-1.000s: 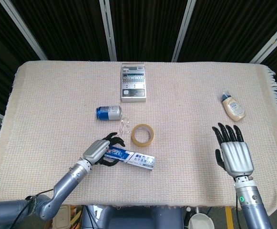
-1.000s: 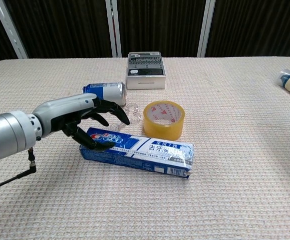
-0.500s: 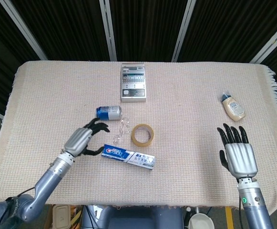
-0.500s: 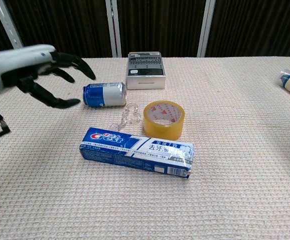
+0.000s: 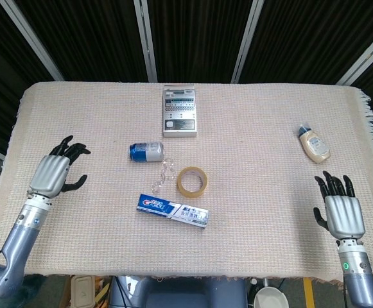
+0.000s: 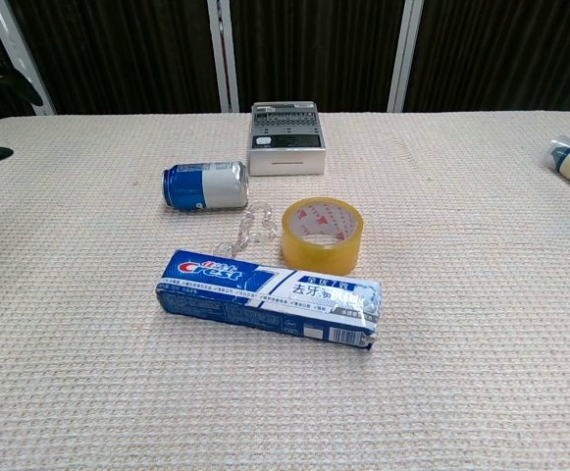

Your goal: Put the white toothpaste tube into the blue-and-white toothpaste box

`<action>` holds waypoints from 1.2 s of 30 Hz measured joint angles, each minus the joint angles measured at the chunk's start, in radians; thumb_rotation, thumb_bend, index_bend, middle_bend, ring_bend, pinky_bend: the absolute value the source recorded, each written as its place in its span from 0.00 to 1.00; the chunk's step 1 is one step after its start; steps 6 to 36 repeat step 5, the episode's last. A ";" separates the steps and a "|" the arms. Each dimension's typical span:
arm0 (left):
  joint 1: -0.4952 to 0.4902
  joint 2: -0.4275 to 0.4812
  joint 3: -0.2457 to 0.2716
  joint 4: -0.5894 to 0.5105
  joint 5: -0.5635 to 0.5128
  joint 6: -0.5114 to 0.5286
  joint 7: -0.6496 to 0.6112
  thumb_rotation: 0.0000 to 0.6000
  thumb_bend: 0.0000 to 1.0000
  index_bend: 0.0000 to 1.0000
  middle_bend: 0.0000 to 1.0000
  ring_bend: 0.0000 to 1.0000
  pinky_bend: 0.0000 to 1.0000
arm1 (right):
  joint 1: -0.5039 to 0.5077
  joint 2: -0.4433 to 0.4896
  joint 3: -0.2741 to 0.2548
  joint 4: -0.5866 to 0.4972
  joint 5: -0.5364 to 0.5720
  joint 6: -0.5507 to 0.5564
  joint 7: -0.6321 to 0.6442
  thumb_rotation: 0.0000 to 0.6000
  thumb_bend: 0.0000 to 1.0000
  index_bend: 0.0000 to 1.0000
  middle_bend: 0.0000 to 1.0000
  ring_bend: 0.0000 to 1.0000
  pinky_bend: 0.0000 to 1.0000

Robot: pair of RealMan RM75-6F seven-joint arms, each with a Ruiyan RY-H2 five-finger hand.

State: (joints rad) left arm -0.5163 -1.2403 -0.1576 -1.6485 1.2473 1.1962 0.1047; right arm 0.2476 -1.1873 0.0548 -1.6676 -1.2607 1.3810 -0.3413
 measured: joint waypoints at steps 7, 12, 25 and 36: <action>0.016 0.007 -0.002 0.020 -0.012 0.008 -0.005 1.00 0.36 0.26 0.19 0.02 0.17 | -0.008 -0.004 0.004 0.033 -0.008 -0.002 -0.007 1.00 0.38 0.15 0.10 0.13 0.00; 0.016 0.007 -0.002 0.020 -0.012 0.008 -0.005 1.00 0.36 0.26 0.19 0.02 0.17 | -0.008 -0.004 0.004 0.033 -0.008 -0.002 -0.007 1.00 0.38 0.15 0.10 0.13 0.00; 0.016 0.007 -0.002 0.020 -0.012 0.008 -0.005 1.00 0.36 0.26 0.19 0.02 0.17 | -0.008 -0.004 0.004 0.033 -0.008 -0.002 -0.007 1.00 0.38 0.15 0.10 0.13 0.00; 0.016 0.007 -0.002 0.020 -0.012 0.008 -0.005 1.00 0.36 0.26 0.19 0.02 0.17 | -0.008 -0.004 0.004 0.033 -0.008 -0.002 -0.007 1.00 0.38 0.15 0.10 0.13 0.00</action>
